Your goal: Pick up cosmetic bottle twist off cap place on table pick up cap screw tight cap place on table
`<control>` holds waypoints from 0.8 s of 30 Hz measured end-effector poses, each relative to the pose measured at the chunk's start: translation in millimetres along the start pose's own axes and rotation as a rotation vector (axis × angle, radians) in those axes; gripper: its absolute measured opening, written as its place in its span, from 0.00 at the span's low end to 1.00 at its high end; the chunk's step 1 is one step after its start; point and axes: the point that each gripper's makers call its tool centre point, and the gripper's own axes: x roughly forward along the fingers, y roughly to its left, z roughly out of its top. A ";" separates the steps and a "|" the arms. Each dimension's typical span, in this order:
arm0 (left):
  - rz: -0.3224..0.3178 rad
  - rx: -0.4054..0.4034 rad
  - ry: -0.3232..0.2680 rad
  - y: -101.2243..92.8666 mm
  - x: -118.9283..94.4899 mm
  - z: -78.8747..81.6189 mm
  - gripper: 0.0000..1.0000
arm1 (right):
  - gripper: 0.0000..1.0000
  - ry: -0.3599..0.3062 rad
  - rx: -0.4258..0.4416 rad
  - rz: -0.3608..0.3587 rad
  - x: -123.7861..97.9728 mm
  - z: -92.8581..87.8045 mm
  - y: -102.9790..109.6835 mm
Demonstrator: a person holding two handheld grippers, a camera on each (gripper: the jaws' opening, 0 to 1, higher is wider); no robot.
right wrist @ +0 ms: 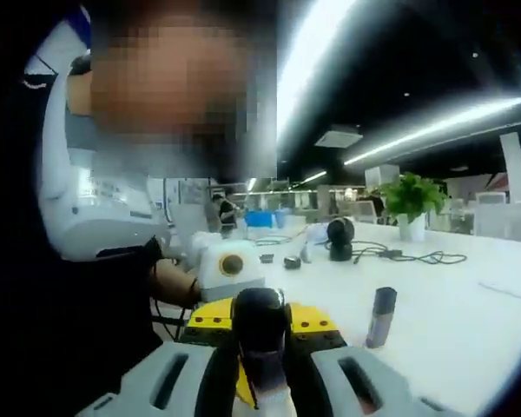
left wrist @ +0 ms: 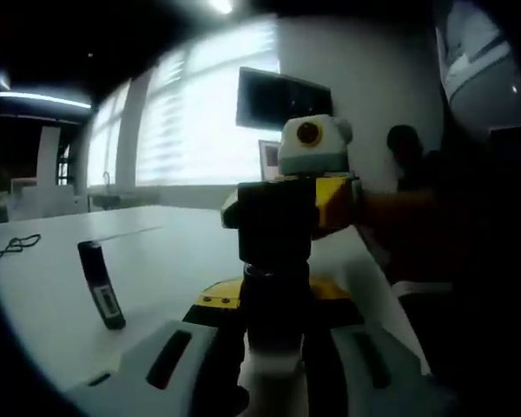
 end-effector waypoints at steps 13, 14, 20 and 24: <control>-0.032 0.000 0.001 -6.6 0.1 0.2 0.14 | 0.14 0.068 -0.059 0.265 -1.9 -0.9 7.8; -0.034 0.000 0.001 -7.0 0.1 0.3 0.14 | 0.14 0.072 -0.065 0.286 -1.8 -0.7 8.6; -0.039 -0.014 0.001 -6.3 -0.5 0.4 0.14 | 0.14 0.078 -0.049 0.360 1.0 -0.1 6.9; -0.040 -0.008 0.001 -7.0 0.0 0.4 0.14 | 0.14 0.063 -0.043 0.366 -0.6 0.2 7.1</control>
